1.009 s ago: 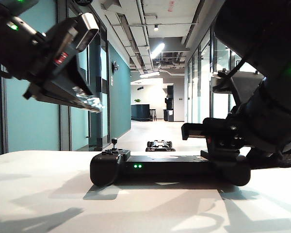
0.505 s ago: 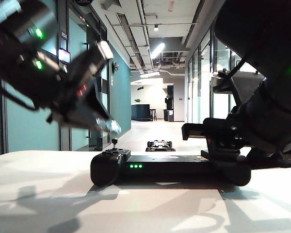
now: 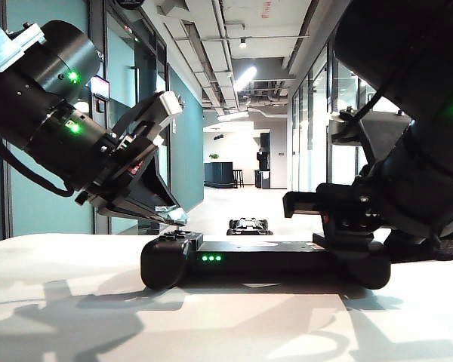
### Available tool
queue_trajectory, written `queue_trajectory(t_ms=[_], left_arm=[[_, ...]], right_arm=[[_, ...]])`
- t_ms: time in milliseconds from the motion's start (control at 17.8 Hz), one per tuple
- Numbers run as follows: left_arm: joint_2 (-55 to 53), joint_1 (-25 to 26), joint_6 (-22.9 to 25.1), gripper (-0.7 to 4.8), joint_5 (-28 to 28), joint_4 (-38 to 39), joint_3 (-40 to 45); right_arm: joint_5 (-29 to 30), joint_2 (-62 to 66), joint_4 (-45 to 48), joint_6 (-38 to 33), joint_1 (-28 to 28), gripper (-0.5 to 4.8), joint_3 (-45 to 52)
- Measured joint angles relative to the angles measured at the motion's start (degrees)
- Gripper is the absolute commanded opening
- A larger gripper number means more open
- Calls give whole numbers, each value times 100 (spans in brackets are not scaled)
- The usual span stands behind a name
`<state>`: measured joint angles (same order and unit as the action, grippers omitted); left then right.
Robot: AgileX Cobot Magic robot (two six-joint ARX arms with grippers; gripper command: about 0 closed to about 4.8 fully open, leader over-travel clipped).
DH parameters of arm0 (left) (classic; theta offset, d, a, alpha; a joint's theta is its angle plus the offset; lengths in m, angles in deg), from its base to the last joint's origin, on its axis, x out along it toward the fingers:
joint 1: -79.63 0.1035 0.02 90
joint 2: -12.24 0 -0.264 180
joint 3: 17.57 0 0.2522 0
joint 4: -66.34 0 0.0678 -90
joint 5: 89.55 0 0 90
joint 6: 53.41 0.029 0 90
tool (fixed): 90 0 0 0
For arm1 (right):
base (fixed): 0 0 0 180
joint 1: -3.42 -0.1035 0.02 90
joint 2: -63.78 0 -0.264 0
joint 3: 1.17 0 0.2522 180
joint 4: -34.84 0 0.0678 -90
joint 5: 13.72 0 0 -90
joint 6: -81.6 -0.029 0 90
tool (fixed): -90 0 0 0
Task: Push the left joystick on the remote control sitting on the white table forward to make the robot dog walk in a straight line until it approaches the door.
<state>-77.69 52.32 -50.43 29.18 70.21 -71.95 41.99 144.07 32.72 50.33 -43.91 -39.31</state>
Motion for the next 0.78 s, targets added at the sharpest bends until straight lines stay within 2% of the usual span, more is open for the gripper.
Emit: queue_trajectory(t_ms=[280, 449, 673, 785], left_arm=[[-101, 0, 0, -6, -138, -302, -2], [-101, 0, 0, -6, -131, -295, -2], [-101, 2, -4, -6, 157, -140, -4], [-103, 2, 0, -6, 59, -63, -2]], right_arm=[[4, 0, 2, 0, 0, 107, 0], [4, 0, 2, 0, 0, 107, 0], [4, 0, 2, 0, 0, 107, 0], [4, 0, 2, 0, 0, 107, 0]])
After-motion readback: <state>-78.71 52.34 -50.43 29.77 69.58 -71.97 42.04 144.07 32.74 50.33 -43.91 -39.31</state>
